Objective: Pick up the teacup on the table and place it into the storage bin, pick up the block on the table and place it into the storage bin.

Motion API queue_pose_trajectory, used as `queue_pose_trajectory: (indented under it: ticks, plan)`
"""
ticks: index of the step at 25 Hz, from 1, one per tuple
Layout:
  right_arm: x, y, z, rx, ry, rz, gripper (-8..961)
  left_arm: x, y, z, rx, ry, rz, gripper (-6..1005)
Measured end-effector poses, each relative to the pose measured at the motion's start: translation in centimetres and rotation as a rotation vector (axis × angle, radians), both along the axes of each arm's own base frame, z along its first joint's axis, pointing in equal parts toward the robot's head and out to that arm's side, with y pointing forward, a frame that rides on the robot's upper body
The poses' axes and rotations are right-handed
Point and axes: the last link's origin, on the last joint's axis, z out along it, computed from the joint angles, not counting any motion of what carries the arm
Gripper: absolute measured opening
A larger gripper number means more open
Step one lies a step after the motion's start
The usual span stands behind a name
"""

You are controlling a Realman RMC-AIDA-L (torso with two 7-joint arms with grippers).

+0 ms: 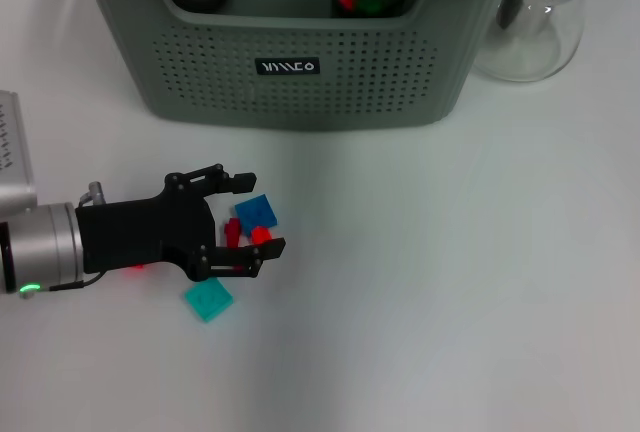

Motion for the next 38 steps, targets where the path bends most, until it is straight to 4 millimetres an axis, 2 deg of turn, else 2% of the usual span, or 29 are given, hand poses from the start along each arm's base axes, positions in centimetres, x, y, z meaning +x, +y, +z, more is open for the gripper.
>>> queue_pose_trajectory:
  ticks: [6,10,14,17,19,23,27,31,33,38]
  plan:
    - [-0.8,-0.2,0.8,0.006,0.012,0.023,557,-0.1,-0.1,0.0,-0.001,-0.001,0.003,887]
    - [-2.3,-1.4,3.2,0.007,0.096,0.077,593,-0.1,-0.2,0.1,-0.003,-0.005,0.003,888]
    - [-3.7,-4.1,5.8,-0.018,0.232,0.175,593,-0.1,-0.3,0.1,-0.003,-0.007,0.006,887]
    - [-4.0,-7.1,7.9,-0.064,0.346,0.281,594,-0.2,-0.4,0.1,-0.004,-0.008,0.009,887]
    - [-3.6,-8.6,8.8,-0.096,0.393,0.328,594,-0.2,-0.4,0.1,-0.002,-0.008,0.01,888]
    - [-1.4,-10.8,9.9,-0.171,0.455,0.376,593,-0.4,-0.5,0.6,0.002,-0.011,0.012,888]
    - [1.8,-12.8,9.1,-0.298,0.447,0.391,636,-0.9,-0.9,2.4,0.005,-0.007,0.006,888]
    - [4.6,-15.0,6.9,-0.48,0.415,0.378,703,-1.4,-1.2,6.2,0.018,0.083,0.011,888]
    - [5.9,-15.6,5.6,-0.564,0.401,0.325,742,-1.2,-1.2,8.4,0.028,0.167,0.005,888]
    - [9.0,-15.8,2.4,-0.696,0.402,0.157,840,-0.2,-0.3,10.8,0.011,0.353,-0.035,887]
